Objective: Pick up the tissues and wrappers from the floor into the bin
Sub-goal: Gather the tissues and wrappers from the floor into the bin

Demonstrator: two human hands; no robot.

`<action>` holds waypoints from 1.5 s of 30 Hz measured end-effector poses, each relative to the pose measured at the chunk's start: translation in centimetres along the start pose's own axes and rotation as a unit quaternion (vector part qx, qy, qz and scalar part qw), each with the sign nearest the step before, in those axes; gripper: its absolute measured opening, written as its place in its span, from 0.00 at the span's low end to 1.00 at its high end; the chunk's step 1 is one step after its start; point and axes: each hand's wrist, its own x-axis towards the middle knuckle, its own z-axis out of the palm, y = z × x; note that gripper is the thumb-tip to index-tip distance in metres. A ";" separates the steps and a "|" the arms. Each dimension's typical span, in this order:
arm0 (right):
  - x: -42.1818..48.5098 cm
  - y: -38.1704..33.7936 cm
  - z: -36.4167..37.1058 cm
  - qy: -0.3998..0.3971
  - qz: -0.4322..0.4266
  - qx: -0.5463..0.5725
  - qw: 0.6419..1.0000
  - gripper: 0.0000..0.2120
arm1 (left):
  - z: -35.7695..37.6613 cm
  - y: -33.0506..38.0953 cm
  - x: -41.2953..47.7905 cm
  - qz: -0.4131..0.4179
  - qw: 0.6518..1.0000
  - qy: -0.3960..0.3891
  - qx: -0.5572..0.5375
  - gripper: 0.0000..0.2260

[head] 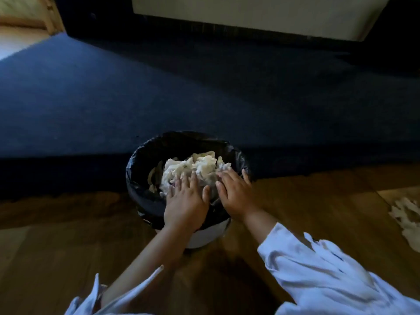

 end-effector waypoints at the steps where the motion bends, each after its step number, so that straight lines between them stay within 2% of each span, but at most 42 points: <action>1: 0.1 -0.1 -0.1 0.000 -0.002 -0.003 1.000 0.37 | 0.0 0.0 0.0 0.003 1.000 0.000 0.000 0.27; 6: 0.2 -0.1 -0.7 -0.026 -0.005 0.009 1.000 0.21 | 0.3 -0.1 0.5 0.012 1.000 0.018 0.006 0.27; 12: 0.7 0.5 -0.1 0.022 0.035 0.050 0.998 0.20 | 0.3 0.9 0.5 0.000 0.997 0.061 0.049 0.26; 16: -2.2 1.6 -0.6 0.059 0.050 0.085 0.993 0.25 | 0.2 2.8 0.2 0.028 0.975 0.127 0.178 0.25; 17: -3.6 2.6 -0.8 0.077 0.046 0.094 0.991 0.25 | 0.4 3.8 -0.1 0.042 0.972 0.142 0.182 0.25; 22: -14.4 10.7 -3.2 0.175 0.060 0.173 0.967 0.25 | 5.7 13.6 -4.3 0.129 0.976 0.167 0.058 0.26; 26: -27.3 18.5 -5.8 0.137 0.100 0.161 0.972 0.28 | 14.4 21.3 -11.2 0.168 0.981 0.089 -0.046 0.24; 30: -40.4 24.4 -7.9 0.104 0.203 0.118 0.966 0.22 | 22.0 27.5 -19.0 0.212 0.971 -0.034 -0.103 0.24; 35: -54.9 27.2 -9.9 0.108 0.411 0.126 0.896 0.19 | 29.4 35.0 -28.1 0.300 0.928 -0.193 -0.108 0.24; 39: -64.9 27.6 -10.9 0.070 0.472 0.109 0.872 0.18 | 32.5 38.1 -35.6 0.372 0.871 -0.300 -0.116 0.26; 41: -68.3 28.1 -10.5 0.083 0.518 0.091 0.846 0.18 | 33.5 38.6 -38.1 0.405 0.848 -0.327 -0.095 0.27; 43: -70.0 28.9 -9.9 0.111 0.555 0.083 0.820 0.17 | 34.4 39.1 -39.5 0.429 0.835 -0.340 -0.056 0.27; 45: -70.0 29.6 -9.6 0.111 0.557 0.088 0.818 0.17 | 34.9 39.7 -40.2 0.432 0.831 -0.350 -0.025 0.26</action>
